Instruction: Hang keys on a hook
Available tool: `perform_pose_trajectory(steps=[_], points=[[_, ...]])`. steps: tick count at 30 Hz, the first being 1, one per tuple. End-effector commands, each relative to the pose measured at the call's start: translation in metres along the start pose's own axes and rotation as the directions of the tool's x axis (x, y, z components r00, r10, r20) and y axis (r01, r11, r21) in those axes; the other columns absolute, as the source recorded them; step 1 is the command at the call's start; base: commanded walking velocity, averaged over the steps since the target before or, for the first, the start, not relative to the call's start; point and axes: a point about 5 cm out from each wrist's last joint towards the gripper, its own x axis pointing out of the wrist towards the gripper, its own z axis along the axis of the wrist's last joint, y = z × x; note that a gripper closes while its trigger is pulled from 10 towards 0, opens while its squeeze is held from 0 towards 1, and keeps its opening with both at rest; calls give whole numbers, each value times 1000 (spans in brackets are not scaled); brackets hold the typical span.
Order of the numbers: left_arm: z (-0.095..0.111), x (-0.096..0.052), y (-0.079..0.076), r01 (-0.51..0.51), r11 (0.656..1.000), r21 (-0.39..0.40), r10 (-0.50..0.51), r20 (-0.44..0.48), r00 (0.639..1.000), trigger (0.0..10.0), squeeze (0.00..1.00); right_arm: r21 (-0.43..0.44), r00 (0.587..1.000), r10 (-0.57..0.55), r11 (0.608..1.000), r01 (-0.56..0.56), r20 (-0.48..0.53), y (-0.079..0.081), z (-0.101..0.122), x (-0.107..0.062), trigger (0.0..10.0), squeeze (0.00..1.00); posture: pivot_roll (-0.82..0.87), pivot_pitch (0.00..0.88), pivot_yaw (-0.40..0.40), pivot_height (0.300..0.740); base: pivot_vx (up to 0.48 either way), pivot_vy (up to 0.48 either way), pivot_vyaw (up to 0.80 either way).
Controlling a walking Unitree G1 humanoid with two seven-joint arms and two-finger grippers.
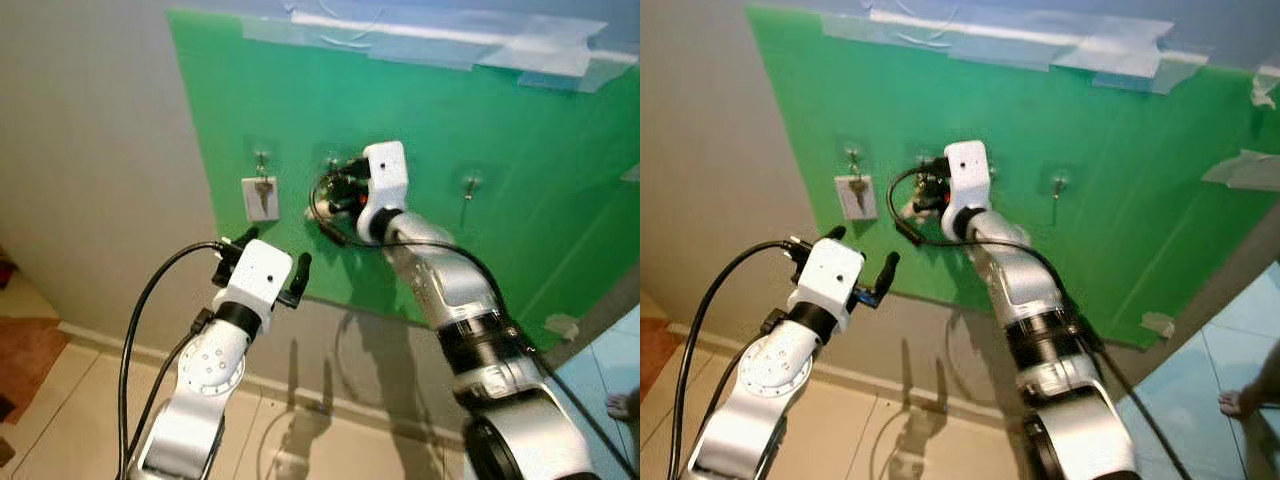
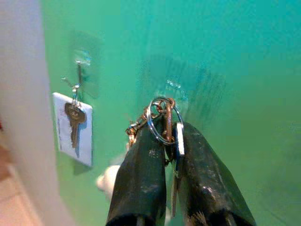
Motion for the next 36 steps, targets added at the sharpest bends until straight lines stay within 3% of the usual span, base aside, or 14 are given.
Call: perform_pose_trajectory(steps=[1, 9, 11, 13, 18, 20, 21, 22, 24, 25, 33, 35, 36], points=[[-3, 0, 2, -13, 1000, 1, 13, -7, 1000, 10000, 0, -37, 1000, 14, 999, -13, 27, 2, 1, -10, 10000, 0, -6, 0, -75, 740, 0, 0, 0], [-11, -4, 3, -22, 999, -32, 21, -43, 999, 10000, 0, -60, 998, -59, 996, 59, 11, -2, -23, -53, 10000, 0, -21, 0, -70, 740, 0, 0, 0], [-11, -4, 4, -25, 999, -34, 24, -44, 999, 10000, 0, -62, 998, -62, 996, 63, 15, -2, -22, -56, 10000, 0, -24, 0, -68, 740, 0, 0, 0], [-12, -5, 6, -38, 998, -57, 36, -50, 998, 10000, 0, -94, 996, -84, 992, 86, 29, -5, -21, -63, 10000, 0, -27, 0, -65, 740, 0, 0, 0], [-12, -9, 14, -91, 983, -158, 85, -41, 996, 10000, 0, -36, 981, -188, 981, 190, 55, -22, -22, -82, 10000, 0, -38, 0, -54, 740, 0, 0, 0], [-11, -12, 20, -134, 960, -247, 128, -41, 991, 10000, 0, 105, 956, -292, 951, 289, 11, -34, -32, -95, 10000, 0, -40, 0, -47, 740, 0, 0, 0], [-11, -12, 20, -134, 960, -247, 128, -41, 991, 10000, 0, 105, 956, -292, 951, 289, 11, -34, -32, -95, 10000, 0, -40, 0, -47, 740, 0, 0, 0], [-12, -14, 26, -162, 943, -291, 155, -49, 987, 10000, 0, 197, 938, -343, 918, 344, -40, -41, -43, -105, 10000, 0, -38, 0, -40, 740, 0, 0, 0], [-14, -18, 34, -201, 916, -348, 188, -72, 980, 10000, 0, 265, 903, -413, 863, 430, -119, -48, -60, -124, 10000, 0, -39, 0, -35, 740, 0, 0, 0], [-15, -17, 36, -202, 918, -342, 188, -76, 979, 10000, 0, 273, 891, -433, 848, 455, -139, -48, -65, -130, 10000, 0, -40, 0, -33, 740, 0, 0, 0], [-13, -15, 32, -164, 932, -323, 153, -61, 986, 10000, 0, 242, 890, -436, 857, 455, -130, -43, -68, -129, 10000, 0, -45, 0, -22, 740, 0, 0, 0], [-24, -28, 29, -143, 962, -234, 126, -86, 988, 10000, 0, 200, 900, -422, 878, 435, -108, -37, -67, -132, 10000, 0, -49, 0, -13, 740, 0, 0, 0], [-24, -34, 26, -116, 987, -113, 111, -52, 992, 10000, 0, 181, 910, -405, 892, 415, -89, -34, -66, -134, 10000, 0, -49, 0, -14, 740, 0, 0, 0]])
